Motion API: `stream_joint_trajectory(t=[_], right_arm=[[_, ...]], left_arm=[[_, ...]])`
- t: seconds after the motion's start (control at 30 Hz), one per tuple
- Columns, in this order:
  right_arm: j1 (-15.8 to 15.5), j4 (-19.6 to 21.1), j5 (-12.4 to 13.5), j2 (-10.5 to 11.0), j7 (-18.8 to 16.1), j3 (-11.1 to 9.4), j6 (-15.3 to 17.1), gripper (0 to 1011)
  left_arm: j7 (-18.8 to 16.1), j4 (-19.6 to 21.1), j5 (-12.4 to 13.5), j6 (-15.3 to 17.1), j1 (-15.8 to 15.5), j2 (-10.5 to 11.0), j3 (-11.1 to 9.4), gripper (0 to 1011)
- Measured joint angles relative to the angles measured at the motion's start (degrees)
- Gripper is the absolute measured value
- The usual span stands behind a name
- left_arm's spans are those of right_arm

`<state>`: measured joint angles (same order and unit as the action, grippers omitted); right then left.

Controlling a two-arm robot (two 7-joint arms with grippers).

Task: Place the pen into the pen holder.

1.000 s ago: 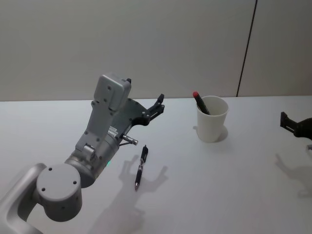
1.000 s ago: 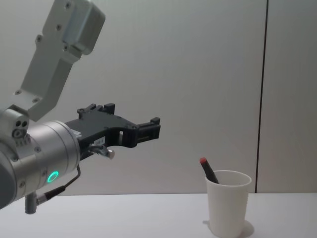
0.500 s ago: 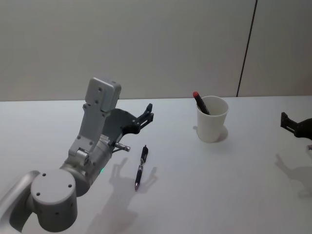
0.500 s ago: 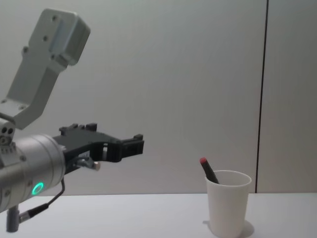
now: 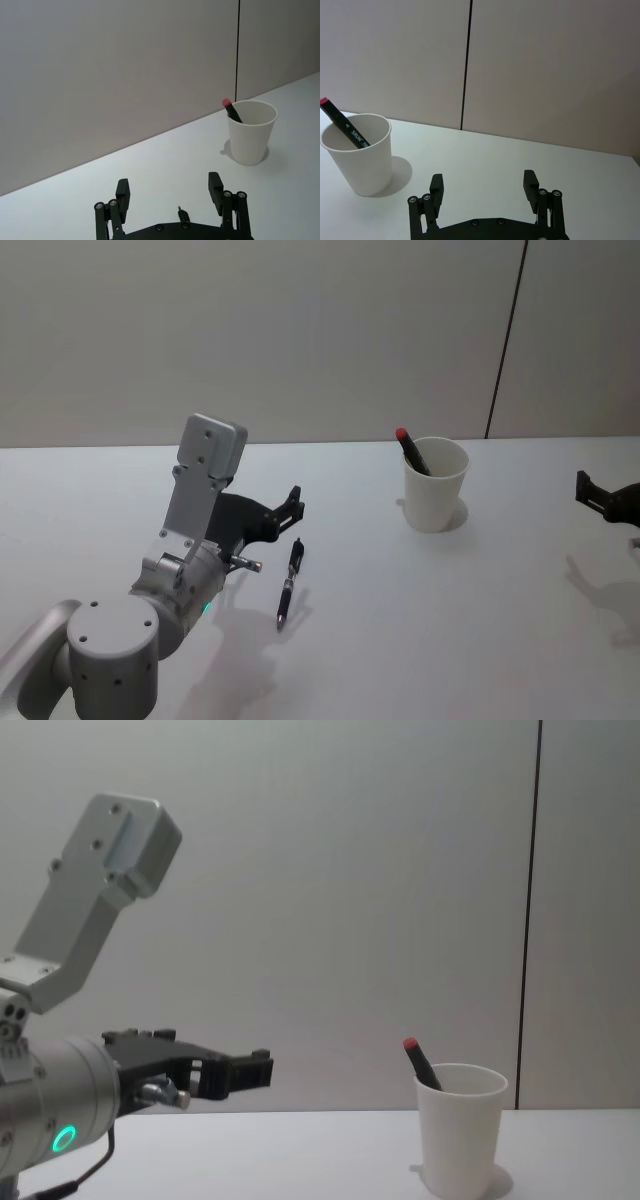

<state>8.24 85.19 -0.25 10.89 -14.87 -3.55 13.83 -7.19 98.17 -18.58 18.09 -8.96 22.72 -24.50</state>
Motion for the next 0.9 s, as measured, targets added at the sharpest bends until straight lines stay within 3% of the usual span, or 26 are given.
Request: stream_joint_trajectory(t=[0.9], right_arm=[[0.0, 0.0, 0.0, 0.0, 0.0, 0.0, 0.0, 1001]], left_arm=[[0.1, -2.6, -2.1, 11.5, -0.6, -2.6, 0.1, 1000]])
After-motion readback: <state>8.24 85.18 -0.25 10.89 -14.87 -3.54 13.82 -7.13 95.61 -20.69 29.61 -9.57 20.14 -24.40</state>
